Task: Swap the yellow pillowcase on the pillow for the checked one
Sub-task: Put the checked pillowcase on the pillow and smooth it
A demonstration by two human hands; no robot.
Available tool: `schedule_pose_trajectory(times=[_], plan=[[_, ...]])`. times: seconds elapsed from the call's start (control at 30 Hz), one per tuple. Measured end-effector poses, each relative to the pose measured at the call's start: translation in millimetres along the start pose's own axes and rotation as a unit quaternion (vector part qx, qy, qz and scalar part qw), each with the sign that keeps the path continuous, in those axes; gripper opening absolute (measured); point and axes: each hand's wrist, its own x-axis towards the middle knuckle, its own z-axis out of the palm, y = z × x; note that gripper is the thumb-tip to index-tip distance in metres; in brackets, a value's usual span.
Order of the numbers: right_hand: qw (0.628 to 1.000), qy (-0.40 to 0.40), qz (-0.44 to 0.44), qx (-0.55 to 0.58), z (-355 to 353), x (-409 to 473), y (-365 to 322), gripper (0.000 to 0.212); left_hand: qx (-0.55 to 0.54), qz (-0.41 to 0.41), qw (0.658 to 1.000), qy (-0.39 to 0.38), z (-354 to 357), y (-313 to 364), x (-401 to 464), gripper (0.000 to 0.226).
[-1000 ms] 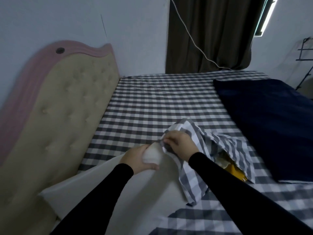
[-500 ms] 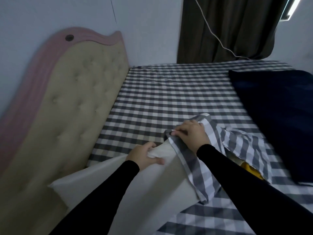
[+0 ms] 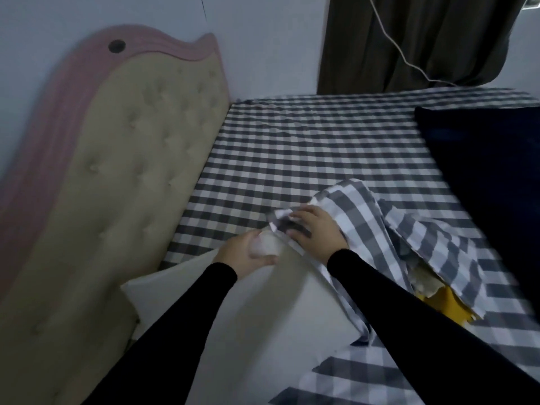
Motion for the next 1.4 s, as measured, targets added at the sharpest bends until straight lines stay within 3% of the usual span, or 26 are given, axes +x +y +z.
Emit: schedule_pose_trajectory(times=[0.07,0.1,0.2,0.23,0.37,0.47,0.53,0.63,0.73,0.83,0.9,0.97,1.03,1.1,1.17,1.23,1.33,1.4], plan=[[0.998,0.022,0.058,-0.032,16,-18,27,0.040,0.121,-0.047,0.991,-0.032,8,-27,7,0.091],[0.993,-0.010,0.111,-0.046,24,-28,41,0.041,0.144,-0.073,0.984,-0.071,15,-41,8,0.092],[0.948,-0.190,0.247,-0.059,46,-54,78,0.041,0.147,-0.105,0.970,-0.161,45,-79,3,0.088],[0.947,-0.180,0.263,-0.030,52,-63,87,0.038,0.142,-0.098,0.973,-0.151,57,-87,-1,0.086],[0.963,0.003,0.263,0.051,71,-104,104,0.023,0.072,-0.099,0.991,-0.049,97,-92,-16,0.067],[0.954,0.052,0.289,0.060,80,-123,103,0.023,0.095,-0.102,0.990,0.025,118,-87,-23,0.062],[0.951,0.086,0.284,0.088,81,-126,99,0.025,0.041,-0.089,0.992,0.079,126,-79,-26,0.055],[0.926,0.151,0.317,0.139,83,-134,99,0.022,-0.114,-0.075,0.990,0.046,140,-56,-38,0.037],[0.864,0.207,0.412,0.202,86,-148,109,0.018,-0.267,-0.135,0.951,-0.082,166,-22,-64,0.044],[0.776,0.206,0.529,0.275,87,-160,122,0.023,-0.332,-0.237,0.886,-0.220,204,0,-86,0.072],[0.705,0.154,0.607,0.335,88,-166,138,0.043,-0.366,-0.288,0.864,-0.192,229,4,-93,0.071],[0.657,0.096,0.636,0.394,88,-171,153,0.062,-0.449,-0.339,0.820,-0.108,247,5,-96,0.065],[0.656,0.050,0.628,0.416,88,-173,167,0.072,-0.538,-0.371,0.755,-0.041,258,4,-96,0.065],[0.660,0.026,0.613,0.433,92,-170,176,0.080,-0.632,-0.381,0.675,0.021,265,7,-91,0.083],[0.660,0.037,0.606,0.442,96,-164,175,0.076,-0.695,-0.368,0.614,0.073,268,13,-83,0.096],[0.676,0.094,0.589,0.433,99,-157,170,0.064,-0.722,-0.370,0.571,0.121,265,20,-74,0.094],[0.758,0.215,0.457,0.413,94,-159,148,0.069,-0.726,-0.379,0.544,0.184,258,20,-64,0.097],[0.837,0.206,0.344,0.371,82,-167,131,0.070,-0.724,-0.355,0.552,0.215,251,18,-61,0.081]])
